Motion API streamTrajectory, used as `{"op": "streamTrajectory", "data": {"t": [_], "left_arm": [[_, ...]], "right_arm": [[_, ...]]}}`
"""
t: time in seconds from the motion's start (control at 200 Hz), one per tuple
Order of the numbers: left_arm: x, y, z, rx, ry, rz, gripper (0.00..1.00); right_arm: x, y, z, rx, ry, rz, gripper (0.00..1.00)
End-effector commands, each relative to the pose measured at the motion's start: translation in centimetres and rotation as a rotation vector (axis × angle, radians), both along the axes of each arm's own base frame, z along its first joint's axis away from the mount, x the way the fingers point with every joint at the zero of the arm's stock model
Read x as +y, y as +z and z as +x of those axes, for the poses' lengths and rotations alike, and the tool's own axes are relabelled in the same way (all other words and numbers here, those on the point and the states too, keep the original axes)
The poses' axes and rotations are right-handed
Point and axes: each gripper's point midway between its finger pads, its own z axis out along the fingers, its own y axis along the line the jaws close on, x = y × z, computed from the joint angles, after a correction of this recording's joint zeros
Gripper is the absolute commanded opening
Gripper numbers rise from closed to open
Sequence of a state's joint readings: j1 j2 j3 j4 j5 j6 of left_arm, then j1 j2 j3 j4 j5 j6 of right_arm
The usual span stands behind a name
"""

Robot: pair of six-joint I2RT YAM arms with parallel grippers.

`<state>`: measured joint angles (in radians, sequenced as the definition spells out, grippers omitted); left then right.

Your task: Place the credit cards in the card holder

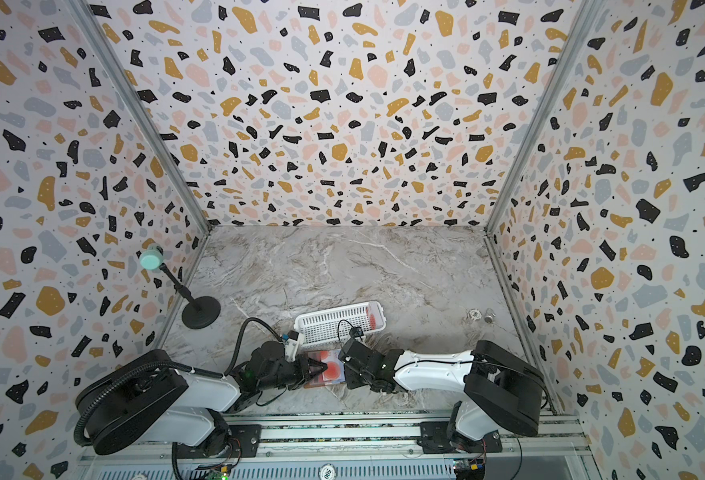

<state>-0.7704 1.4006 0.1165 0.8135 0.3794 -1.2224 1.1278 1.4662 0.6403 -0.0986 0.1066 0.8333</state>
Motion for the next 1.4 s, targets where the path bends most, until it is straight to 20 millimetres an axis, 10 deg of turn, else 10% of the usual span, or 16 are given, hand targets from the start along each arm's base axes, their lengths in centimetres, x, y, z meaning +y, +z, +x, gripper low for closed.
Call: {"op": "streamTrajectory", "data": {"t": [0.0, 0.641, 1.396], "left_arm": [[0.0, -0.5, 0.0, 0.002, -0.003, 0.044, 0.09], [3.4, -1.7, 0.2, 0.039, 0.023, 0.363, 0.31], [0.1, -0.4, -0.1, 0.037, -0.040, 0.266, 0.26]], "right_arm": [[-1.0, -1.0, -0.5, 0.013, -0.008, -0.035, 0.13], [-1.8, -1.2, -0.4, -0.005, -0.030, -0.039, 0.13], [-1.5, -1.2, -0.4, -0.011, -0.020, -0.015, 0.12]]}}
